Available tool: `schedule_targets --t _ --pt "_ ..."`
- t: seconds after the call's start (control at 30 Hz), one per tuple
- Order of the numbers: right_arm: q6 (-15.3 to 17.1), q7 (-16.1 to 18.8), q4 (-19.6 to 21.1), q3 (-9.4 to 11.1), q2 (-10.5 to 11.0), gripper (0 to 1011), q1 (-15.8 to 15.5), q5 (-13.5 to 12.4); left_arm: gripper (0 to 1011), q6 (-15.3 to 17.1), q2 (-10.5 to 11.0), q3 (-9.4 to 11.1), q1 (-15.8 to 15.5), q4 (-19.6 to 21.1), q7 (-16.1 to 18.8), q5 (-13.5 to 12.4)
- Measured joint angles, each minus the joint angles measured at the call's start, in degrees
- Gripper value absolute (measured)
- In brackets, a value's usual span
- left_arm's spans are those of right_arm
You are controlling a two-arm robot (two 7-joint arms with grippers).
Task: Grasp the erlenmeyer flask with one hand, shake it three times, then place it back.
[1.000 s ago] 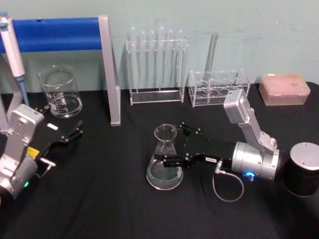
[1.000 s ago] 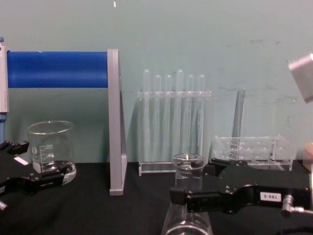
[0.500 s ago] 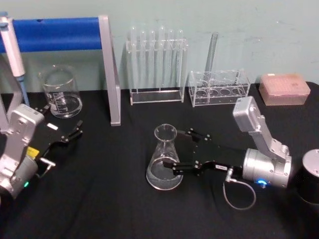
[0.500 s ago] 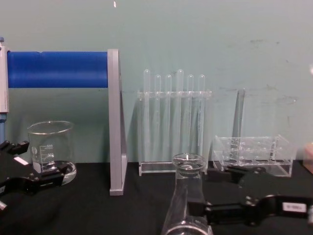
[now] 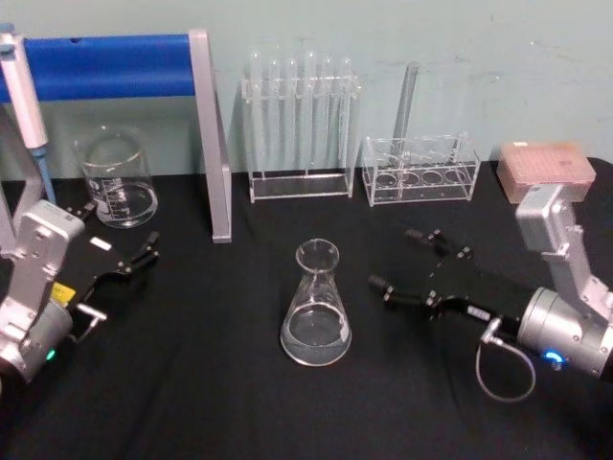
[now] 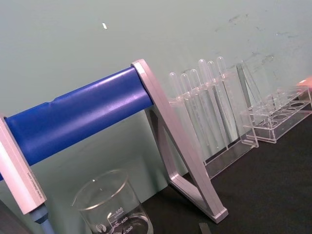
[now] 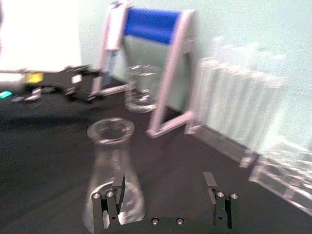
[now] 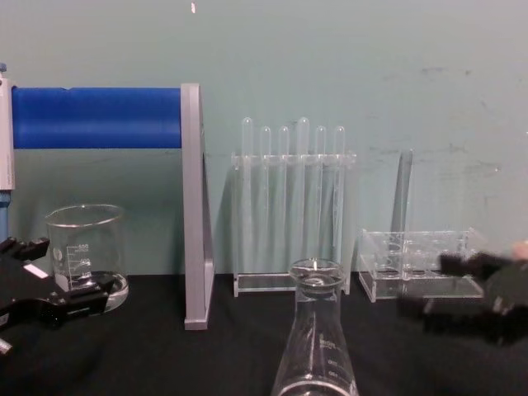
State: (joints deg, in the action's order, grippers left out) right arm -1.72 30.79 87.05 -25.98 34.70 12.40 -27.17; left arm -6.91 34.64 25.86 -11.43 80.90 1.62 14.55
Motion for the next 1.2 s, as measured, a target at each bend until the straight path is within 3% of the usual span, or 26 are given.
schedule_targets --t 0.07,0.1,0.23,0.53,0.7,0.93,1.2 --pt "0.0 -3.8 1.1 2.4 -0.8 1003 -1.6 -0.2 1001 0.0 0.0 0.0 0.0 0.0 0.0 0.0" --pt "0.0 -3.8 1.1 2.4 -0.8 1003 -1.6 -0.2 1001 0.0 0.0 0.0 0.0 0.0 0.0 0.0" --pt "-0.1 -9.8 1.5 5.4 -3.4 1003 -2.8 -0.2 1001 0.0 0.0 0.0 0.0 0.0 0.0 0.0" --pt "4.2 -17.0 -3.3 6.5 -9.1 1003 0.3 2.3 1001 0.0 0.0 0.0 0.0 0.0 0.0 0.0" --pt "5.6 -17.4 -7.9 5.4 -11.7 1003 3.2 4.2 1001 0.0 0.0 0.0 0.0 0.0 0.0 0.0" --pt "6.6 -16.7 -11.5 4.7 -13.7 1003 5.2 5.5 1001 0.0 0.0 0.0 0.0 0.0 0.0 0.0" --pt "7.1 -16.3 -12.2 4.8 -14.2 1003 5.7 6.1 1001 0.0 0.0 0.0 0.0 0.0 0.0 0.0"
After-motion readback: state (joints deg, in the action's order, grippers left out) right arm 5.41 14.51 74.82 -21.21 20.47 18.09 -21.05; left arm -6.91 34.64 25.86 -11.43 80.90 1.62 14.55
